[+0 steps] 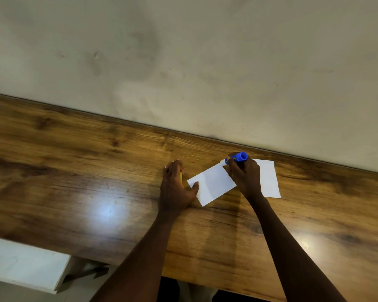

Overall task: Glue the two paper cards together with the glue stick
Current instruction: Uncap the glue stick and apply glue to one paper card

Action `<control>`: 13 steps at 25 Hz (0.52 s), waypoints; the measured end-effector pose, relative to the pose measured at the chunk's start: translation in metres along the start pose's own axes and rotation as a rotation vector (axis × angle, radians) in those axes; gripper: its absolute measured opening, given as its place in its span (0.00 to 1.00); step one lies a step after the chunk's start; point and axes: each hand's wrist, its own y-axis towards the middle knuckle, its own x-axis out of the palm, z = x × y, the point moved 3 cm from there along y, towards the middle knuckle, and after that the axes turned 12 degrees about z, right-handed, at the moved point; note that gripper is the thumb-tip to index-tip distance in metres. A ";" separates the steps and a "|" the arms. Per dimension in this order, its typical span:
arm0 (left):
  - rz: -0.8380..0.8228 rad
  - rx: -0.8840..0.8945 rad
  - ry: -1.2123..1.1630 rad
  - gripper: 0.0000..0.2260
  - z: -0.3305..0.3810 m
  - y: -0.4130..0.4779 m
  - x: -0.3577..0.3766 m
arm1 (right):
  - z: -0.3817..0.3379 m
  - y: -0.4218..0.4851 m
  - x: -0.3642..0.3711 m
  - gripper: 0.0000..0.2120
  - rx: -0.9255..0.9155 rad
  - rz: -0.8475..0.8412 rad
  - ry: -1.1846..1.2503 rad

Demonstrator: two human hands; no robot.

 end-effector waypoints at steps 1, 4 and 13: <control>0.002 0.001 0.000 0.30 0.000 0.000 0.000 | 0.001 -0.001 0.000 0.10 0.023 -0.007 0.020; -0.003 -0.005 -0.010 0.30 0.000 0.000 0.000 | 0.008 -0.010 -0.004 0.10 0.126 0.039 0.223; 0.018 -0.005 -0.030 0.28 -0.001 -0.001 -0.001 | 0.011 -0.035 -0.005 0.10 0.145 0.118 0.312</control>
